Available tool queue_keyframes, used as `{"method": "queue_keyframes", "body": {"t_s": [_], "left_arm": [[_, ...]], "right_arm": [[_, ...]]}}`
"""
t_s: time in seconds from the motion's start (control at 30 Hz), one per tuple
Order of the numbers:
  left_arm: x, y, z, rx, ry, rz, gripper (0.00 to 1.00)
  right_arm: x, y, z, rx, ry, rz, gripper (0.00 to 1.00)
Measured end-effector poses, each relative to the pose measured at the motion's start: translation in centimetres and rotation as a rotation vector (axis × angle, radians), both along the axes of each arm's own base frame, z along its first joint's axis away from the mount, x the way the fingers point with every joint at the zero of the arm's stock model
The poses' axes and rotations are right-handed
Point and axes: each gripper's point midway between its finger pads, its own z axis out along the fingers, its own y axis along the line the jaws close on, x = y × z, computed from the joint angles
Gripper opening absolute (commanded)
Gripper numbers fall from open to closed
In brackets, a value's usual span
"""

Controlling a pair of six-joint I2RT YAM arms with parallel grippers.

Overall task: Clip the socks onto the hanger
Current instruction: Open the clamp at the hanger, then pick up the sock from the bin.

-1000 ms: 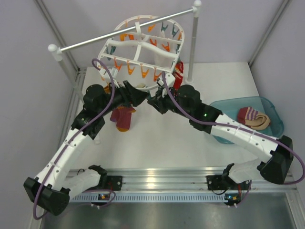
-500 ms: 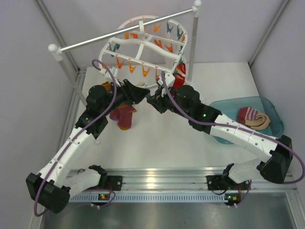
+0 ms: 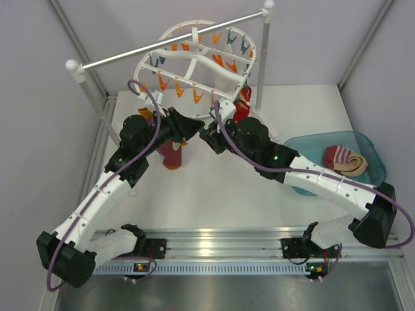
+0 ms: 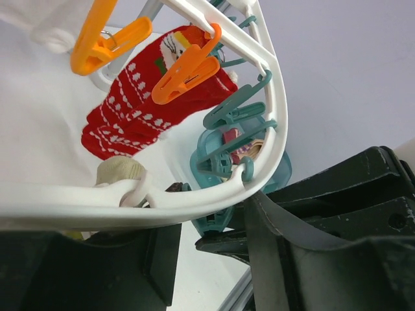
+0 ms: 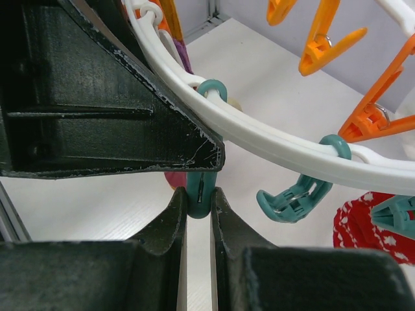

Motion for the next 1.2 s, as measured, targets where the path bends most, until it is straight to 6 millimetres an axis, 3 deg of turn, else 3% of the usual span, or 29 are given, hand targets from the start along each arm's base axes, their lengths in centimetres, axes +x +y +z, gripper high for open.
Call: {"method": "queue_keyframes", "body": {"t_s": [0.17,0.2,0.3,0.33,0.47,0.6,0.7,0.8,0.93,1.03,1.2], "left_arm": [[0.1,0.1,-0.1,0.005,-0.002,0.009,0.28],[0.2,0.1,-0.1,0.005,-0.002,0.012,0.25],[0.3,0.2,0.0,0.002,-0.004,0.019,0.09],[0.3,0.2,0.0,0.003,-0.007,0.019,0.02],[0.8,0.6,0.2,0.0,-0.014,0.051,0.0],[0.9,0.7,0.2,0.001,-0.014,0.063,0.0],[1.0,0.7,0.2,0.001,-0.014,0.063,0.0],[1.0,0.7,0.2,0.002,-0.014,0.063,0.0],[1.0,0.7,0.2,0.004,-0.017,0.063,0.0],[1.0,0.7,0.2,0.005,-0.016,0.063,0.0],[1.0,0.8,0.1,0.009,-0.016,0.063,0.0]], "right_arm": [[0.0,0.0,0.2,-0.002,-0.011,-0.005,0.0],[0.0,0.0,0.2,-0.003,-0.01,-0.005,0.12],[-0.2,0.2,0.3,-0.001,-0.011,0.004,0.28],[-0.3,0.3,0.2,-0.008,-0.014,0.012,0.38],[-1.4,0.2,-1.2,-0.044,0.002,0.073,0.54],[-1.6,-1.8,-3.0,-0.074,0.05,0.115,0.69],[-0.4,-5.3,-3.5,-0.068,0.082,0.104,0.91],[0.5,-9.6,-3.2,-0.054,0.089,0.085,0.99],[0.2,-15.3,-3.5,-0.076,0.075,0.05,0.98],[0.3,-20.4,-5.0,-0.128,0.081,-0.022,0.96],[0.8,-31.7,-10.3,-0.308,0.172,-0.194,0.87]]}}
